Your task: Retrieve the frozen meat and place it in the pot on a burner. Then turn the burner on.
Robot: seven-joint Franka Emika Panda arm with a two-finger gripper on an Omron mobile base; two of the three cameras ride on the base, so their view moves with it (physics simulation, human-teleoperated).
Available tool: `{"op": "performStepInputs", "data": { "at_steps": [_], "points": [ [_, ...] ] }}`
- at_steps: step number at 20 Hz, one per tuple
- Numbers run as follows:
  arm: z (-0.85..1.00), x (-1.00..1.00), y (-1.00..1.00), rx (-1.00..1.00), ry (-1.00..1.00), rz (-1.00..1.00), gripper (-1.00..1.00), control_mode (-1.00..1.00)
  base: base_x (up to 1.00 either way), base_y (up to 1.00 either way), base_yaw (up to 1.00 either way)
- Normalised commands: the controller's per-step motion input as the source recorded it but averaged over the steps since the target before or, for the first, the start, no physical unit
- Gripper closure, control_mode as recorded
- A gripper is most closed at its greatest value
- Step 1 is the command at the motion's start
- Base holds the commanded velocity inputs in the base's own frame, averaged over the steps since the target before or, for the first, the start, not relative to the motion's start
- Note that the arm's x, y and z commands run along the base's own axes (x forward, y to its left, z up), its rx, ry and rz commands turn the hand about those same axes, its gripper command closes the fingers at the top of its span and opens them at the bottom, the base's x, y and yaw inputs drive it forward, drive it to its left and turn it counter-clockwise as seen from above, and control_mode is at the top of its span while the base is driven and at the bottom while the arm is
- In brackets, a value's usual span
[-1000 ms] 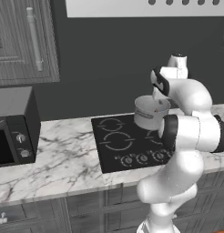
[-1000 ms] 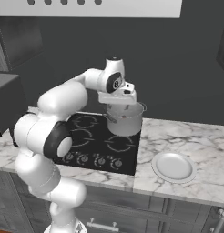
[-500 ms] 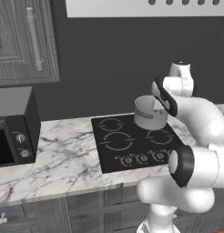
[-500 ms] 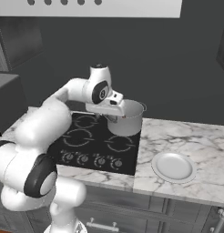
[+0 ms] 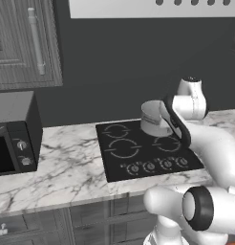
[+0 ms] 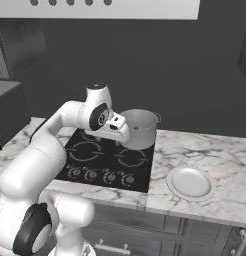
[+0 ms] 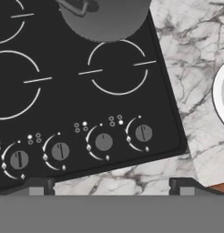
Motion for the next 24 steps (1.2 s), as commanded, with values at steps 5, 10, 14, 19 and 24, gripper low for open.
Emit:
{"op": "performStepInputs", "data": {
  "at_steps": [5, 10, 14, 19, 24],
  "points": [
    [-0.35, -0.04, 0.07, 0.01, -0.02, 0.0, -1.0, -1.0, 0.0, 0.0, 0.0],
    [-0.45, 0.0, 0.0, 0.0, 0.0, 0.0, -1.0, -1.0, 0.0, 0.0, 0.0],
    [-0.2, 0.0, 0.0, 0.0, -0.04, 0.01, -1.0, -1.0, 0.0, 0.0, 0.0],
    [-0.16, 0.0, 0.0, 0.01, -0.03, 0.0, -1.0, -1.0, 0.0, 0.0, 0.0],
    [-0.18, 0.0, 0.0, 0.01, -0.06, 0.0, -1.0, -1.0, 0.0, 0.0, 0.0]
  ]
}}
